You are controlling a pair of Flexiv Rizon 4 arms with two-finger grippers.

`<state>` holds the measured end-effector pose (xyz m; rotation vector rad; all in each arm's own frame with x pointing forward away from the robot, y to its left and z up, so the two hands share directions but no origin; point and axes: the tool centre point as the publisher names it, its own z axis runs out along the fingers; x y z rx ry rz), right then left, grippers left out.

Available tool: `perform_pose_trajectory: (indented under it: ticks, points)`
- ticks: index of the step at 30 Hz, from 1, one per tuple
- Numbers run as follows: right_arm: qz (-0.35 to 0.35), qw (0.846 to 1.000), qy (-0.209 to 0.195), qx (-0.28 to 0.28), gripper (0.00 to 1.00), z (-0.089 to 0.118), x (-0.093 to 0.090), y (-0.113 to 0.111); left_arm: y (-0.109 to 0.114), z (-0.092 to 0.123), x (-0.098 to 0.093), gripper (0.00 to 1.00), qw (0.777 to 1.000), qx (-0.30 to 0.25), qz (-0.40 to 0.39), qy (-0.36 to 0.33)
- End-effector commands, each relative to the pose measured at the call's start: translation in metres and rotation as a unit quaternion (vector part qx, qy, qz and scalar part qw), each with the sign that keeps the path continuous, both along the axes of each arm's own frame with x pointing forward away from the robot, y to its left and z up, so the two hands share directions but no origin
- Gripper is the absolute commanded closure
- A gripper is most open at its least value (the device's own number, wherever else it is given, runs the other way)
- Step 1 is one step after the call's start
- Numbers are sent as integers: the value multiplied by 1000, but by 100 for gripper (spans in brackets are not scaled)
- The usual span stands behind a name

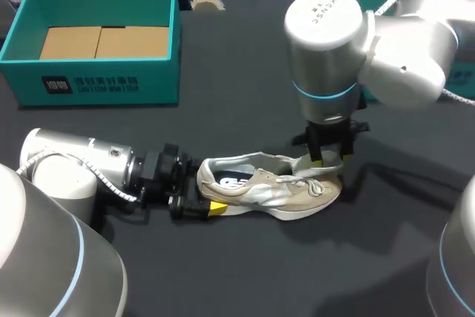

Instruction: Take the shoe out of the shoebox, open the shoe tongue, remove and reinsert the insole, then place the shoe into the shoebox

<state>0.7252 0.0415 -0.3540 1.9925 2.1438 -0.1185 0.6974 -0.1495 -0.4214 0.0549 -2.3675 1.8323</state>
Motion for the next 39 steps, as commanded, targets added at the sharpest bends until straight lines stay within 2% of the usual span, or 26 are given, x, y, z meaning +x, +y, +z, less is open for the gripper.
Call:
perform_pose_trajectory:
  ticks: [1,3,9,18,25,28,35,39]
  points:
    - [-4,1000,-5,-7,51,2,-1,1,3,-4,-3,100,1000,0,1,0]
    - [-6,1000,-7,-11,47,4,-1,0,3,-4,-3,100,1000,0,1,0]
    - [-11,999,-16,-29,44,10,1,-2,3,-4,-3,100,1000,0,1,0]
    - [-11,998,-41,-49,47,46,5,-1,3,-4,-3,100,1000,0,1,0]
    - [25,996,-67,-46,43,85,6,16,3,-4,-3,100,1000,0,1,0]
    - [45,995,-72,-49,47,95,9,24,3,-4,-3,100,1000,0,1,0]
    - [93,988,-99,-80,44,116,15,44,3,-4,-3,100,1000,0,1,0]
    - [138,980,-112,-93,48,131,14,62,3,-4,-3,100,1000,0,1,0]
